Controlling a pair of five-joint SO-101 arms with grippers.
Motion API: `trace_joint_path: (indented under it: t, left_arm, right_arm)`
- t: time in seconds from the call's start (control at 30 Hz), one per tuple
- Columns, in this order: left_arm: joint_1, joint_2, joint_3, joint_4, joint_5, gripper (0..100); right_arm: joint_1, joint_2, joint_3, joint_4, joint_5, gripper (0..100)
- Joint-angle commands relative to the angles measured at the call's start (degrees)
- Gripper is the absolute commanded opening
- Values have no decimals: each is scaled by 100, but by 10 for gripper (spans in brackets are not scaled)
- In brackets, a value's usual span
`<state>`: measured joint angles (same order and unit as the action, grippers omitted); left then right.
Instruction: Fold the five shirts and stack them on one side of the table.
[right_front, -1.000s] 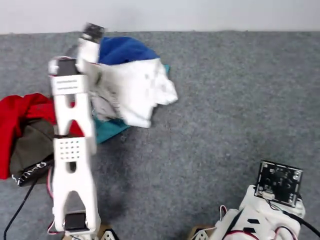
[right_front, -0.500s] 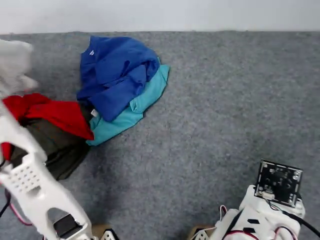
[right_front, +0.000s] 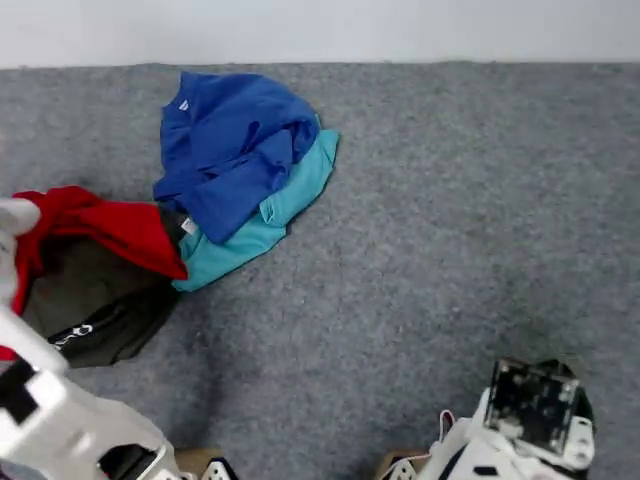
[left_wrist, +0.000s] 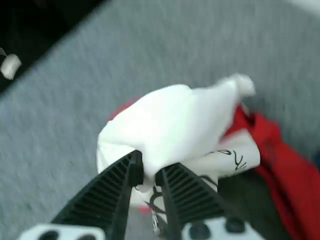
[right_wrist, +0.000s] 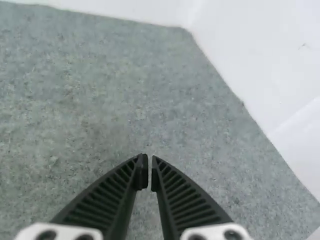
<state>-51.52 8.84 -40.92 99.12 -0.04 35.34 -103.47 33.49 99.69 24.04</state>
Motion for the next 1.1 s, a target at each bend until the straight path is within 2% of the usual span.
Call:
trace_joint_path:
  t: [0.0,0.1,0.2,0.4,0.5,0.7,0.8,0.87,0.93,1.07]
  left_arm:
    - [308,-1090,1807,-352,-413,16]
    - [818,-1538,2149,-237,-932,18]
    - [1398,-1767,2149,141,-1354,68]
    - [1899,-2242,2316,158,-1503,90]
    - [1864,-2391,2316,-9,-1723,90]
    - [844,-2391,2334,-870,-1090,90]
    - [782,-2418,2325,-897,-1029,99]
    - [1398,-2409,2325,-352,-1029,136]
    - [2400,-2382,2396,167,-1011,160]
    - [3947,-2259,2888,-527,-510,163]
  right_arm:
    - [66,4,141,40,53,33]
    - [66,84,308,40,62,33]
    - [66,92,325,40,62,33]
    - [66,84,334,48,70,33]
    - [66,84,334,48,70,33]
    - [66,75,343,48,70,33]
    - [66,75,343,48,70,33]
    - [66,75,343,40,70,33]
    - [66,75,343,40,70,33]
    - [66,57,343,48,70,33]
